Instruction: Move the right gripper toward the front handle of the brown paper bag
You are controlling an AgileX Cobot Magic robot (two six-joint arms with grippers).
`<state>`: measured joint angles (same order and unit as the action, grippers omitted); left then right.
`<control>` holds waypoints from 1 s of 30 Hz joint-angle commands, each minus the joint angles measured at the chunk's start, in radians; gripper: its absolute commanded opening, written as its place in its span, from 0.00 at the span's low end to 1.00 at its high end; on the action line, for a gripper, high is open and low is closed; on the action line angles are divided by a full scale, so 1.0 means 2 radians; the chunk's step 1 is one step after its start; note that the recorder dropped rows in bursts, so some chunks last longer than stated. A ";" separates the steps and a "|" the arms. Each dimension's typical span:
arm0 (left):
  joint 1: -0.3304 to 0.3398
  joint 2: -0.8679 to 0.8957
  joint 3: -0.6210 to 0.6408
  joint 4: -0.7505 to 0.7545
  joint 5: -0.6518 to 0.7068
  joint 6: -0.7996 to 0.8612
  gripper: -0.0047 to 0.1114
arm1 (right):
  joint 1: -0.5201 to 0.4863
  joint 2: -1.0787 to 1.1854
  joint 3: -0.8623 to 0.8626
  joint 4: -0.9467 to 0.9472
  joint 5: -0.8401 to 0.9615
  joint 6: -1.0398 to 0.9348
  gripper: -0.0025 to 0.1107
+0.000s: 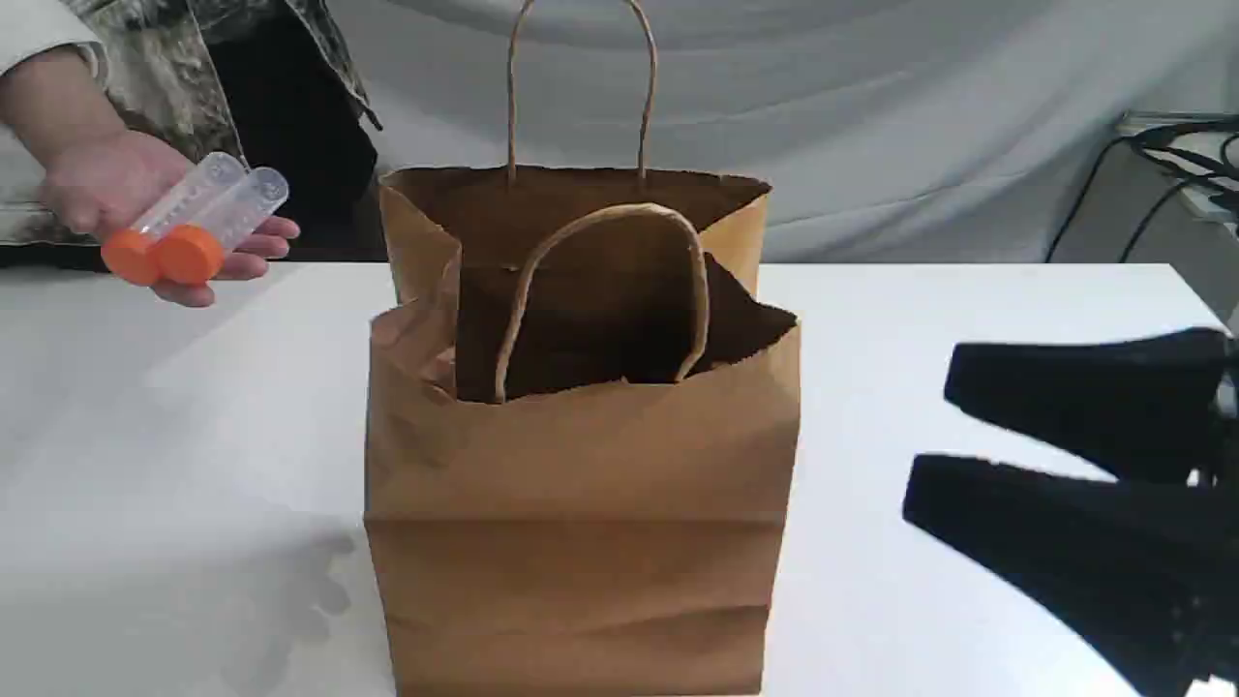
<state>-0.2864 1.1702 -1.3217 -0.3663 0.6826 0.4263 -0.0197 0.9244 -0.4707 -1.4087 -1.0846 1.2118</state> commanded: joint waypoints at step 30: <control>-0.013 0.215 -0.145 0.073 0.166 0.043 0.67 | 0.000 0.037 -0.048 -0.014 -0.005 0.031 0.56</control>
<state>-0.3054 1.5932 -1.6048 -0.2443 1.0201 0.5188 -0.0197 0.9837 -0.5608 -1.4537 -1.0733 1.2740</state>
